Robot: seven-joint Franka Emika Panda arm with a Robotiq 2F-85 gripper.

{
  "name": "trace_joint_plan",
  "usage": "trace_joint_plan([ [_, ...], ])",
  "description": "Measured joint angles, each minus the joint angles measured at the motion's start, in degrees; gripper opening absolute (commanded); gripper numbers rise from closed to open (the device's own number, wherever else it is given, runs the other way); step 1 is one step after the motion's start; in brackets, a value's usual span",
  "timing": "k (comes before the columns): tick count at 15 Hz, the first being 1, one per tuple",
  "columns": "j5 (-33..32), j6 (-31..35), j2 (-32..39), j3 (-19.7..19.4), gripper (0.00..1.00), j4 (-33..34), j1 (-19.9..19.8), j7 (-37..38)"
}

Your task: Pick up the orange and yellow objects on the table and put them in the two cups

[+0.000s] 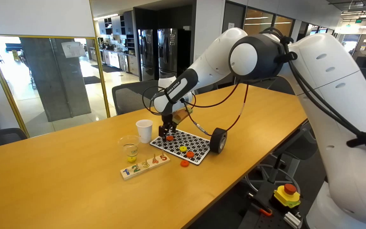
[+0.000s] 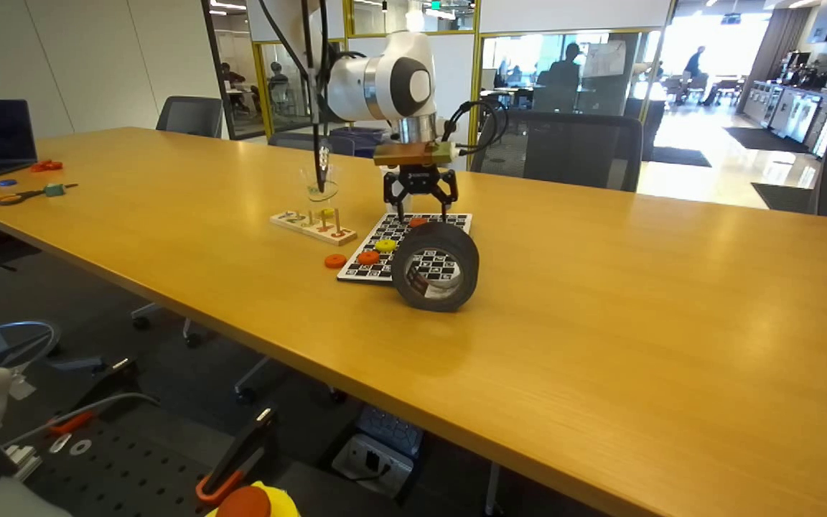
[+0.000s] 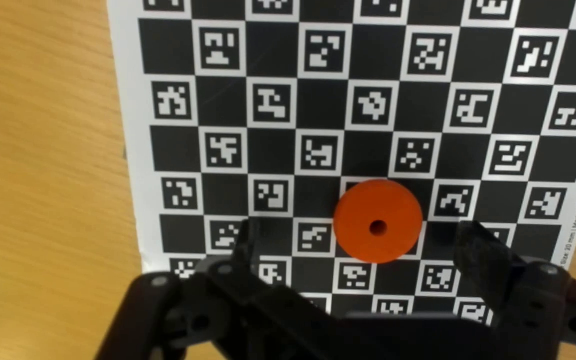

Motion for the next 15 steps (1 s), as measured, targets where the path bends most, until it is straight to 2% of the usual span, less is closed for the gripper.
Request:
trace_joint_plan([
  [1,0.0,0.3,0.0,0.0,1.00,-0.2,-0.1,0.0],
  [2,0.0,0.7,0.0,0.0,0.75,-0.4,-0.2,0.0],
  [3,0.0,0.9,0.0,0.0,0.73,-0.6,-0.3,0.0],
  [10,2.1,1.7,-0.7,0.1,0.20,-0.9,-0.6,0.1],
  [12,2.2,1.6,-0.8,-0.1,0.26,-0.9,-0.6,0.8],
  [15,2.2,1.6,-0.9,-0.5,0.26,-0.9,-0.3,4.4],
])
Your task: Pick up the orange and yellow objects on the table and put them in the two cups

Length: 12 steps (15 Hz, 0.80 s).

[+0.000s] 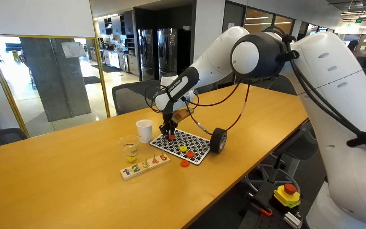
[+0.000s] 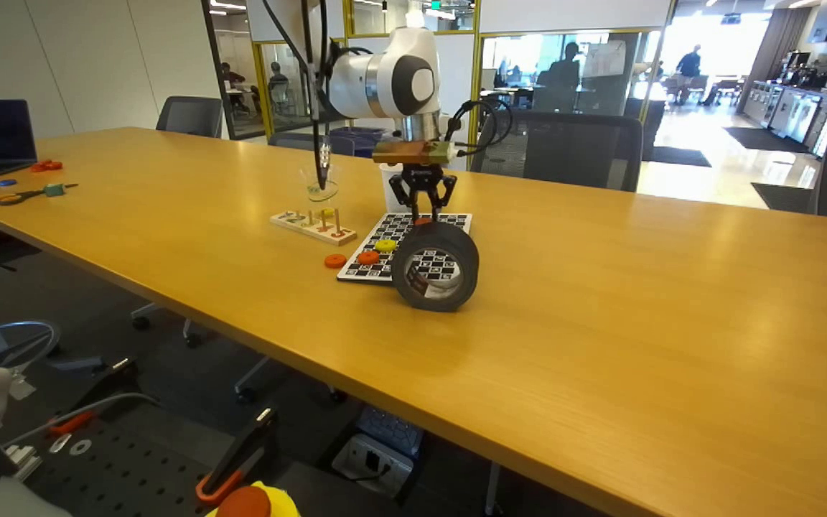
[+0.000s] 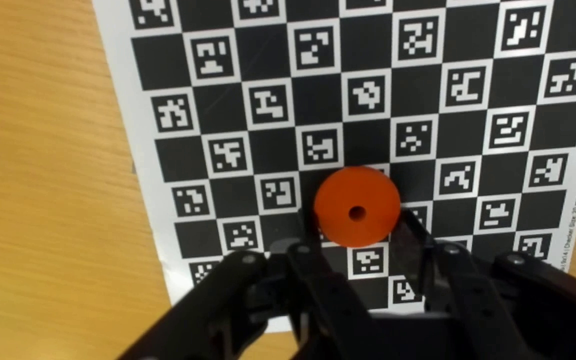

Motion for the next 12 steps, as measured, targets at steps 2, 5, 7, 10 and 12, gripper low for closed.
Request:
trace_joint_plan([
  [2,0.0,0.0,-0.4,-0.8,0.26,0.0,0.9,3.3],
  [5,-0.5,0.2,-1.9,-2.0,0.26,0.2,3.2,8.4],
  [7,-1.1,0.3,-3.4,-2.6,0.26,0.4,5.0,11.1],
  [10,-2.6,0.3,-5.4,-3.2,0.26,0.7,7.5,14.5],
  [12,-3.7,0.3,-6.1,-3.6,0.26,1.1,9.0,16.3],
])
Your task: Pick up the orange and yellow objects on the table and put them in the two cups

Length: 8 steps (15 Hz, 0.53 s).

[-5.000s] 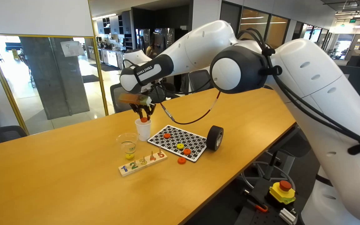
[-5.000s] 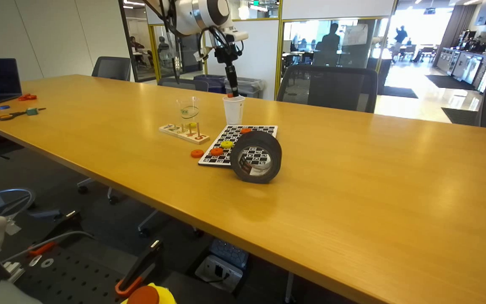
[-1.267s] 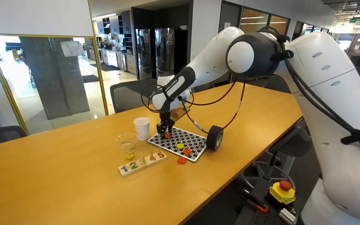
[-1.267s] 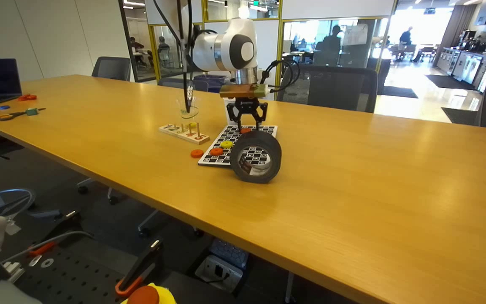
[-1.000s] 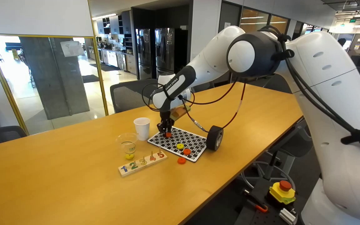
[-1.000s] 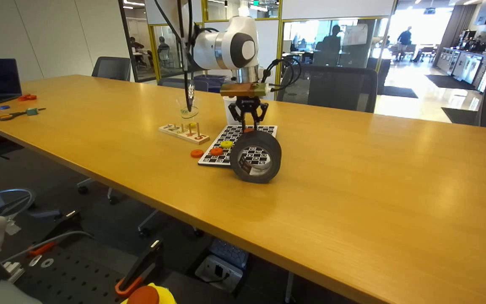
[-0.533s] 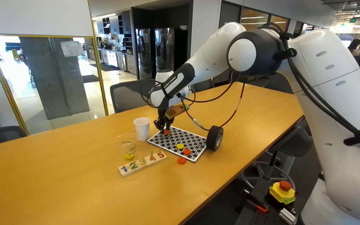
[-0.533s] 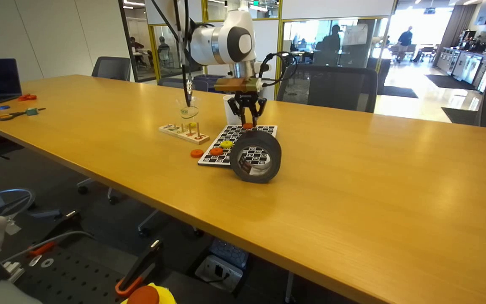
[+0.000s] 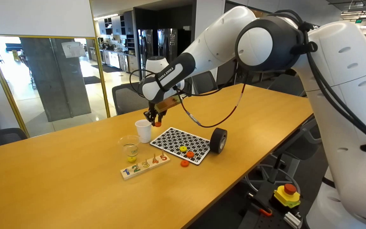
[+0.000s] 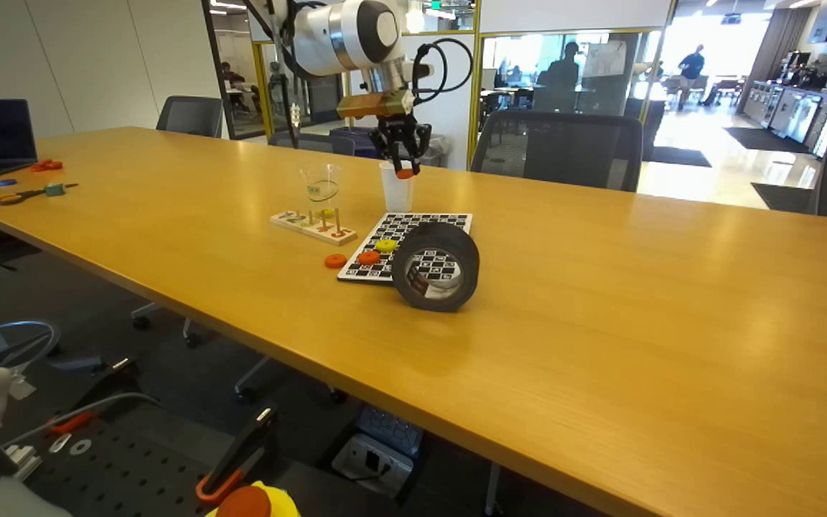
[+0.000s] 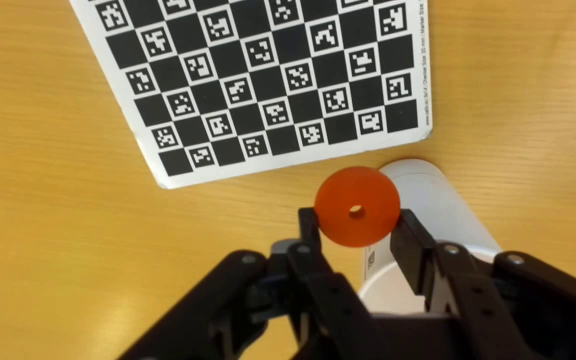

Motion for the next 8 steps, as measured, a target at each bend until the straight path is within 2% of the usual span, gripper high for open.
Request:
trace_joint_plan([
  [8,-3.1,0.0,-0.5,-0.5,0.26,2.0,2.8,3.2],
])
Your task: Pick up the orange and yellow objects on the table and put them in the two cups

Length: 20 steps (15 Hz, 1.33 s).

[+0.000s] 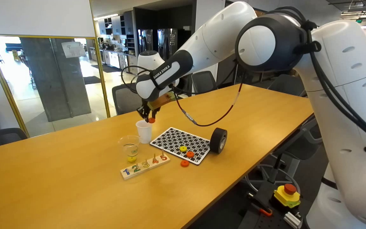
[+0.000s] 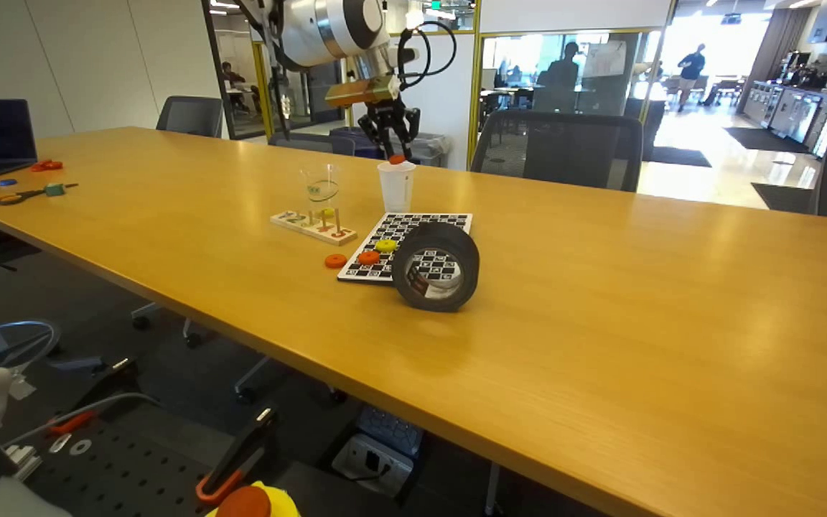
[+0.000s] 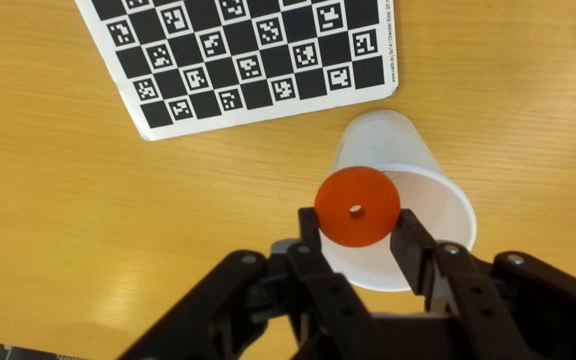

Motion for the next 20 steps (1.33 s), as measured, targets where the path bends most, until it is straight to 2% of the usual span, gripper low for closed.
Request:
trace_joint_plan([
  [9,0.7,0.0,3.5,0.9,0.26,4.8,-0.2,-0.6],
  [10,1.1,0.0,4.1,1.0,0.32,5.2,-0.4,-0.9],
  [11,1.5,-0.1,4.6,1.2,0.66,5.6,-0.6,-1.1],
  [12,2.0,-0.1,5.0,1.3,0.67,6.0,-0.8,-1.1],
  [16,2.8,-0.1,5.7,1.4,0.96,6.7,-1.2,-1.2],
  [17,2.8,-0.1,5.6,1.4,0.99,6.7,-1.2,-1.2],
  [20,2.8,0.1,4.0,1.2,1.00,5.7,-1.2,-1.2],
])
